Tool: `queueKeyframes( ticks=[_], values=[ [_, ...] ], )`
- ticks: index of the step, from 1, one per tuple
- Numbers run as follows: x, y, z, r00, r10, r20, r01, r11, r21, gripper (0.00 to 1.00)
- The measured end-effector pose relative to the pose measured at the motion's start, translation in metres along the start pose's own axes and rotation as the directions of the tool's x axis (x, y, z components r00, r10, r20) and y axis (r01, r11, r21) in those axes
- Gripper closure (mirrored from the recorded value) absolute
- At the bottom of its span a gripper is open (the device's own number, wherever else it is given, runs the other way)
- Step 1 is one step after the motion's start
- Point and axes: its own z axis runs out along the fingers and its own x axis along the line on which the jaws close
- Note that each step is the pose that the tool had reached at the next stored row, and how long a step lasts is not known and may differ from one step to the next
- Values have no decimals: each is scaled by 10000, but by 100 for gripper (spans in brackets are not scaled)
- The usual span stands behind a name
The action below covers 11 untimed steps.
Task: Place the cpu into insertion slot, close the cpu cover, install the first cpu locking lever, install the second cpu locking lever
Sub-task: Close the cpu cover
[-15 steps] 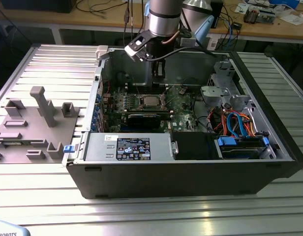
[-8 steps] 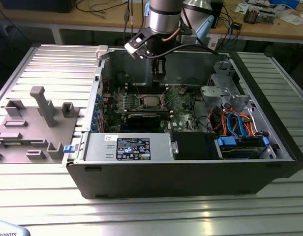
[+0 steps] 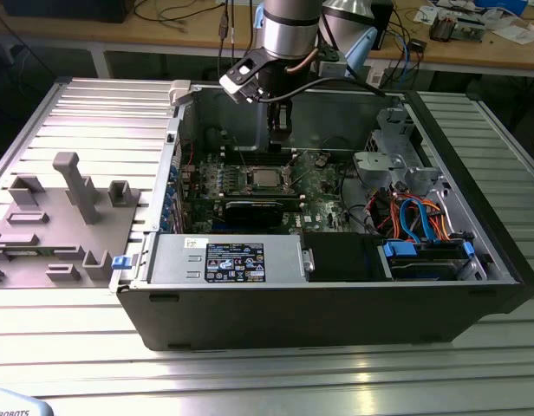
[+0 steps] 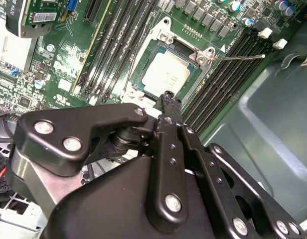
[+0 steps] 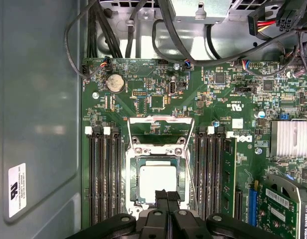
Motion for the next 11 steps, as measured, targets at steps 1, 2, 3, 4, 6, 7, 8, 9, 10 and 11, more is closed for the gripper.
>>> queueKeyframes(
  ticks=[1, 2, 3, 4, 6, 7, 8, 9, 10, 11],
  values=[
    [0, 0, 0, 10000, 0, 0, 0, 10000, 0, 89],
    [0, 0, 0, 10000, 0, 0, 0, 10000, 0, 89],
    [0, 0, -1, 10000, 0, 3, 0, 10000, 1, 89],
    [0, 1, -1, 10000, 1, 8, -1, 10000, 2, 89],
    [0, 19, -1, 10000, 0, 13, 0, 10000, 0, 89],
    [0, 31, -1, 10000, 0, 12, 0, 10000, 1, 89],
    [-1, 46, -2, 10000, 1, 13, -1, 10000, 1, 89],
    [-1, 74, -2, 10000, 1, 12, -1, 10000, 1, 89],
    [-1, 128, -3, 10000, -1, 12, 1, 10000, 1, 89],
    [-2, 176, -4, 10000, 1, 11, -1, 10000, 1, 89]
  ],
)
